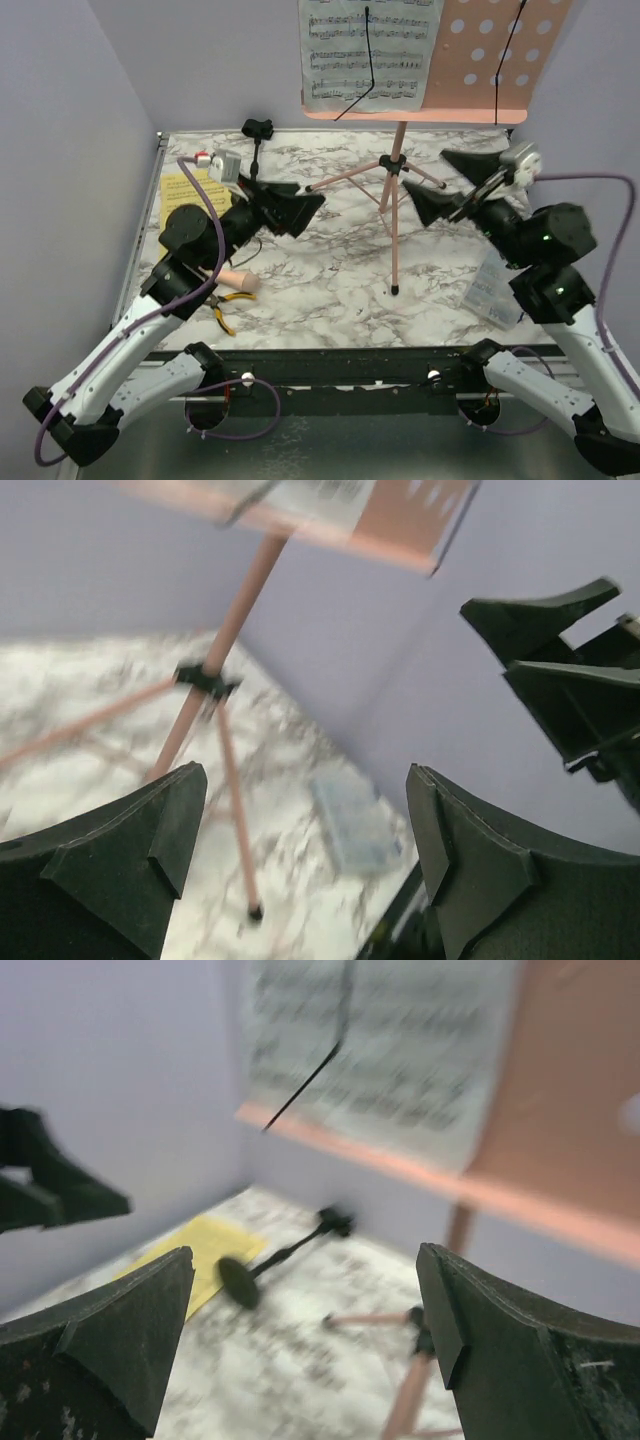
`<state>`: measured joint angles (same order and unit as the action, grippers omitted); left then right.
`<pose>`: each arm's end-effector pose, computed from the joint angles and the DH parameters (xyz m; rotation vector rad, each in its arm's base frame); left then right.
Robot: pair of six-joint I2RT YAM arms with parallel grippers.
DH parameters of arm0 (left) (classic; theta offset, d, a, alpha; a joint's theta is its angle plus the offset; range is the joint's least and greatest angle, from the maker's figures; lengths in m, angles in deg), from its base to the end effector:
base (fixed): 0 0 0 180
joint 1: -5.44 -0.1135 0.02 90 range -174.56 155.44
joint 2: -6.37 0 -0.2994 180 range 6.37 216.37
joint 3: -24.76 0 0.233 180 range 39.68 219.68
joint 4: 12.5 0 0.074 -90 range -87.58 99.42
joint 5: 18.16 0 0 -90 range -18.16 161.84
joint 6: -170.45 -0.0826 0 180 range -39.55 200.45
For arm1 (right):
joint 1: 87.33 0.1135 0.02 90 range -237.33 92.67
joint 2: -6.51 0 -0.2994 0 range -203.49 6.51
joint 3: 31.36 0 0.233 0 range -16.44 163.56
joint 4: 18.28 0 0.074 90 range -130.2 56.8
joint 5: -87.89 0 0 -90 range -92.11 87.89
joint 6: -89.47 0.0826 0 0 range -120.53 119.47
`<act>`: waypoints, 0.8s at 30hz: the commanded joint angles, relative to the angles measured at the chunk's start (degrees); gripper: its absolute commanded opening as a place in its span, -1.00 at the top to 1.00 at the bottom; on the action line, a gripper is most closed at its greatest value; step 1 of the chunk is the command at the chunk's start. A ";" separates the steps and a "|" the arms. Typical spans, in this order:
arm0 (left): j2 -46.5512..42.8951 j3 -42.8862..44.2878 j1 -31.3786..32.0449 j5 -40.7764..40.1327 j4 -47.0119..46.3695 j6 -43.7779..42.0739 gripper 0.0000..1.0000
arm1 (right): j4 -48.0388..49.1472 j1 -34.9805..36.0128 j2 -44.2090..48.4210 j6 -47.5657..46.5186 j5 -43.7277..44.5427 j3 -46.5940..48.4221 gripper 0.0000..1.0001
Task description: Set up the instrument practice props
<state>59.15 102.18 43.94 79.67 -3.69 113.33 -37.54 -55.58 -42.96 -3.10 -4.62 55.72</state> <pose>0.1500 -0.1337 0.4916 0.1927 1.3742 -1.1434 0.1329 0.0865 0.5325 -0.4096 1.1963 0.4678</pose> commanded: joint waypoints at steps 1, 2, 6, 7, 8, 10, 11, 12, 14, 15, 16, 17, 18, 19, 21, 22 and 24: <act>-8.44 -14.56 0.27 -8.26 19.59 2.89 -0.76 | 7.29 -0.11 2.00 14.56 -25.94 -21.29 -0.99; -9.48 -16.85 0.24 -11.83 23.70 4.47 -0.78 | 10.43 -0.15 1.51 16.99 -29.27 -25.33 -0.99; -7.69 -19.77 -0.22 -22.74 34.48 8.11 -0.82 | 20.53 0.57 -2.27 26.24 -37.86 -35.83 -0.99; -6.59 -20.06 -0.64 -24.17 34.93 8.25 -0.85 | 22.92 1.29 -3.67 28.29 -37.61 -37.55 -0.99; -5.72 -20.28 -1.21 -25.51 35.02 8.21 -0.88 | 24.87 1.95 -5.08 29.82 -37.49 -38.60 -0.99; -3.73 -20.34 -4.51 -27.98 35.30 8.41 -0.96 | 28.64 4.10 -8.94 32.13 -37.26 -39.80 -1.00; -2.99 -19.95 -8.62 -26.44 35.29 8.09 -0.97 | 30.21 5.87 -10.74 32.70 -36.20 -39.86 -0.99; -2.42 -19.58 -14.07 -23.71 34.71 7.68 -0.97 | 30.96 7.73 -13.16 33.23 -34.32 -39.42 -0.99; -0.68 -19.56 -26.04 -14.61 31.23 7.09 -0.97 | 31.87 10.78 -18.19 35.06 -29.72 -37.47 -0.99; 1.00 -19.00 -31.50 -11.22 30.25 8.08 -0.97 | 31.95 12.05 -21.10 36.75 -27.39 -35.94 -0.99; 2.71 -18.40 -37.24 -8.19 28.84 9.12 -0.98 | 31.97 13.51 -24.42 38.77 -23.94 -34.14 -0.99; 4.80 -17.77 -41.38 -7.86 27.62 10.43 -0.97 | 32.21 14.63 -27.83 41.22 -21.34 -32.67 -0.99; 6.95 -17.24 -44.72 -7.84 26.08 12.38 -0.97 | 32.88 15.84 -30.67 43.19 -18.76 -30.91 -0.99; 8.95 -16.81 -46.64 -7.85 24.27 13.83 -0.97 | 33.35 16.92 -33.98 45.59 -16.63 -29.28 -1.00; 13.73 -15.72 -49.41 -11.64 21.63 19.00 -0.98 | 34.43 18.27 -40.12 49.52 -13.18 -25.40 -0.99; 16.54 -14.40 -50.31 -13.79 21.15 22.11 -0.97 | 34.47 18.72 -42.80 50.79 -11.59 -22.90 -1.00; 22.49 -10.87 -52.26 -13.41 21.69 25.34 -0.97 | 33.04 19.07 -48.29 51.72 -9.23 -17.52 -0.99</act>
<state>72.52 85.48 -4.80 66.62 21.58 128.37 -6.33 -37.66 -83.46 41.55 -23.33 30.37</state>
